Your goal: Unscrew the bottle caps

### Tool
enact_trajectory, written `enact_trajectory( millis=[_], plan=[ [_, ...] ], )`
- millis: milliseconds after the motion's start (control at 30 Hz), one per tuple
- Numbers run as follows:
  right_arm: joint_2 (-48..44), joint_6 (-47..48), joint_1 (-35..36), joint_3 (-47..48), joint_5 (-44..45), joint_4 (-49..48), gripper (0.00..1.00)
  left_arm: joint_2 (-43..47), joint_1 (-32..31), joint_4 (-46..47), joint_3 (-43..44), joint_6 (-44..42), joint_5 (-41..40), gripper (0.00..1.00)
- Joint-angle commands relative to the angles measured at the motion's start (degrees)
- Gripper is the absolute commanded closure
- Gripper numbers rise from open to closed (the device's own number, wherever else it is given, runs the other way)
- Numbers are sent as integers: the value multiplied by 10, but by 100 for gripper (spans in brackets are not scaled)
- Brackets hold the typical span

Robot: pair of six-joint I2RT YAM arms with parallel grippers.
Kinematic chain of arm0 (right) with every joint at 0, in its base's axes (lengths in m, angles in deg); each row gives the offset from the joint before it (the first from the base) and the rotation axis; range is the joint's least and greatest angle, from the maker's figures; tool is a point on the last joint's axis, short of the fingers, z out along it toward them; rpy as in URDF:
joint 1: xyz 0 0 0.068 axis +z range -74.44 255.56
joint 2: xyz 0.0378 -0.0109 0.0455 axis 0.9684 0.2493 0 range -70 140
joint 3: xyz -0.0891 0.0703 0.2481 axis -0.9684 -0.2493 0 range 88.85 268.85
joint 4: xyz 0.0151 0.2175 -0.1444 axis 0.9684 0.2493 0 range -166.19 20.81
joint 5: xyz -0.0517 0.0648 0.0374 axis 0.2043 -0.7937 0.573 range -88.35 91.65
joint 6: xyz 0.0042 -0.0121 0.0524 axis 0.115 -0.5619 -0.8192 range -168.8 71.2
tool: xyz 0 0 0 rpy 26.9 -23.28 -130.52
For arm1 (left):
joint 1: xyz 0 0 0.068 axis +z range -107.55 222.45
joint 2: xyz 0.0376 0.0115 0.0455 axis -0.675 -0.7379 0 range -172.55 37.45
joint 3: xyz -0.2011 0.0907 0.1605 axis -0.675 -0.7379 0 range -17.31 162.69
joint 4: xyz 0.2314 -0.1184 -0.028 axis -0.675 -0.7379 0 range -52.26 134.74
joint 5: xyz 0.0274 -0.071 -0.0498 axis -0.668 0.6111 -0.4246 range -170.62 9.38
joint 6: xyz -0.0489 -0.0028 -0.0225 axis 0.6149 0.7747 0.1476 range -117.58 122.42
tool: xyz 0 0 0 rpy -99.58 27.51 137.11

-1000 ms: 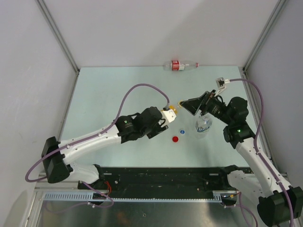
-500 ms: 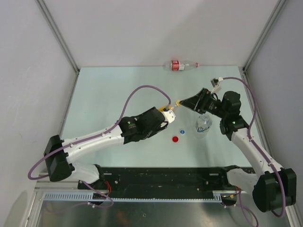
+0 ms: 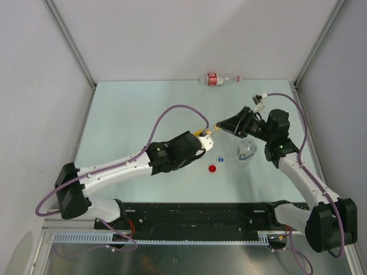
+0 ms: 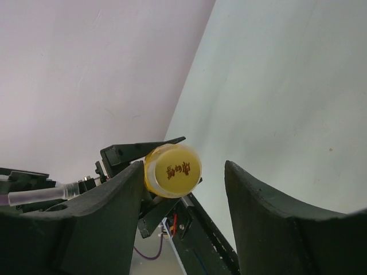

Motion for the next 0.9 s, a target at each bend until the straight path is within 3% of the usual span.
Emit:
enact_trajectory(
  millis=[0,100,367,467,633,867],
  plan=[
    [12,-17,9,23,-15,-38,39,-3,-8,7,10,4,-9,94],
    [15,-18,15,23,-14,-44,45,-3,-10,6,9,3,-12,94],
    [-1,-8,18,23,-8,-34,83,-4,-10,7,7,4,-21,95],
    [-9,-3,18,23,-8,-33,92,-2,-12,6,8,5,-19,96],
    [-20,7,18,23,-11,-36,99,5,-11,7,12,6,-1,98],
    [-27,11,21,23,-34,-67,100,36,-11,8,17,7,51,100]
  ],
)
